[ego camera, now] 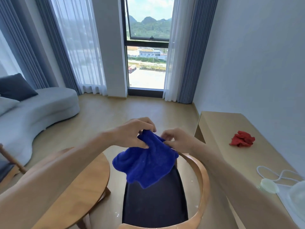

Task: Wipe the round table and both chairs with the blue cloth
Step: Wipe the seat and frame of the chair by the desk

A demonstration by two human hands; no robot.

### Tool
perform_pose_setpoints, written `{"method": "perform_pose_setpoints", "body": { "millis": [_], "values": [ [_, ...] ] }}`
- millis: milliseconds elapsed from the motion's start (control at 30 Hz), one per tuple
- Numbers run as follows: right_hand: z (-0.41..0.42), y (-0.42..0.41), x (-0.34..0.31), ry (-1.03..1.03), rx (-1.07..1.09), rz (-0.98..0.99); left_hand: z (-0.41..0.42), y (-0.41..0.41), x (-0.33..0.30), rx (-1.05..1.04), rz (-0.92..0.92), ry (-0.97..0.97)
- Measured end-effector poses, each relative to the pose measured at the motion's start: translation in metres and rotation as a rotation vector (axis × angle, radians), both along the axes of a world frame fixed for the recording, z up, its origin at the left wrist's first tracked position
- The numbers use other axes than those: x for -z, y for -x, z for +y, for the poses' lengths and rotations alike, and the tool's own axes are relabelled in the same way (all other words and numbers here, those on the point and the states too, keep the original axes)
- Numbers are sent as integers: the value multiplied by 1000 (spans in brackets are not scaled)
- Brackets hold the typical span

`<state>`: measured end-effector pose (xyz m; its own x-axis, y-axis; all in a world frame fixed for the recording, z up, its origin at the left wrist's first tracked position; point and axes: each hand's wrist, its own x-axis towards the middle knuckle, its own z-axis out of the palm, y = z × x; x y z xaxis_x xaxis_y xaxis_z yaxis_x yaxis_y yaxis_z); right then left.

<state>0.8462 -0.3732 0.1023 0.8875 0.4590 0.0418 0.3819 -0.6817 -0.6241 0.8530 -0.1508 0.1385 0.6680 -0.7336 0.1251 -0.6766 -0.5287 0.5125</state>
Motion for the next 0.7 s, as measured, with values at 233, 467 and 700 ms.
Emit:
{"method": "perform_pose_setpoints", "body": {
  "millis": [233, 467, 700],
  "values": [
    [0, -4, -30, -137, 68, -165, 51, -7, -13, -174, 127, -112],
    [6, 1, -50, 21, 10, -230, 46, -17, 4, -317, -262, -83],
    [2, 3, -47, 85, -3, -214, 41, -19, 1, -206, -111, -111]
  ]
}}
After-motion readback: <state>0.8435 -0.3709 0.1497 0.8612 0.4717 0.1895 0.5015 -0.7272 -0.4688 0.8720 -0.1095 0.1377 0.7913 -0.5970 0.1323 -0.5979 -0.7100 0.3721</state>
